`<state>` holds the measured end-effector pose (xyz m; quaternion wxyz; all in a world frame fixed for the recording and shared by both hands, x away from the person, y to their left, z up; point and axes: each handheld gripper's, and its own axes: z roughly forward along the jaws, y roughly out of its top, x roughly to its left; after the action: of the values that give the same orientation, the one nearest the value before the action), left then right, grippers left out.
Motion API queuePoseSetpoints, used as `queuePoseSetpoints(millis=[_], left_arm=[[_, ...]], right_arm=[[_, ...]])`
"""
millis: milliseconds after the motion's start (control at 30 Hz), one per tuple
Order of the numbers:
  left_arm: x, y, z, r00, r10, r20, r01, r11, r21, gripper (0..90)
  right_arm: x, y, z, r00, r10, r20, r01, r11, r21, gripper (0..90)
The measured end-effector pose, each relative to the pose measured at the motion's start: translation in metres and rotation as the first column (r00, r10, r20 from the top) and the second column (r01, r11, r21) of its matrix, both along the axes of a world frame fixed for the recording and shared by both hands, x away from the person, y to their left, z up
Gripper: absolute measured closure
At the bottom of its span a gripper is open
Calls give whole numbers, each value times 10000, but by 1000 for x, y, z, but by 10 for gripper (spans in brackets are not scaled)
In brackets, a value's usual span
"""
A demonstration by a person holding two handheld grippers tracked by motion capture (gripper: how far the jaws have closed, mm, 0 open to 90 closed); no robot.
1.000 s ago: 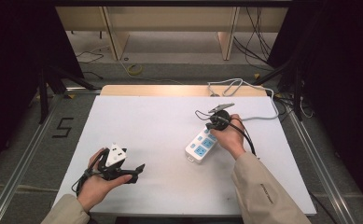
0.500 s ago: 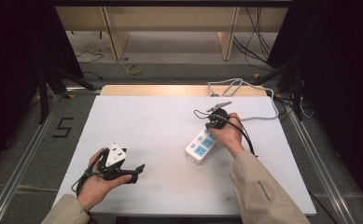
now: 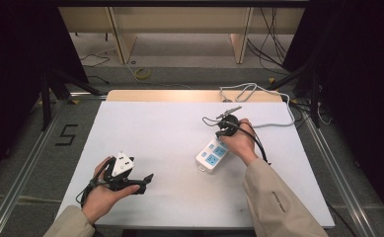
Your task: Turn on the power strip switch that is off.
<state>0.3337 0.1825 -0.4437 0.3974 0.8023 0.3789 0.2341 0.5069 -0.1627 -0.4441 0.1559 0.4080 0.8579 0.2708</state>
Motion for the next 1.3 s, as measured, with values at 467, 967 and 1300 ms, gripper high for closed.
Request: queuePoseSetpoints(millis=[467,967,1300], left_arm=[[0,-1,0,10000,-23,-7,23,10000,7,143],[-1,-2,0,10000,-91,1,91,9999,56,143],[-1,-3,0,10000,-92,-6,92,10000,36,143]], right_arm=[[1,4,1,9994,-91,-342,82,9996,-271,900],[3,7,1,9977,-310,-603,285,9987,-425,900],[4,5,1,9965,-353,-752,331,9990,-303,900]])
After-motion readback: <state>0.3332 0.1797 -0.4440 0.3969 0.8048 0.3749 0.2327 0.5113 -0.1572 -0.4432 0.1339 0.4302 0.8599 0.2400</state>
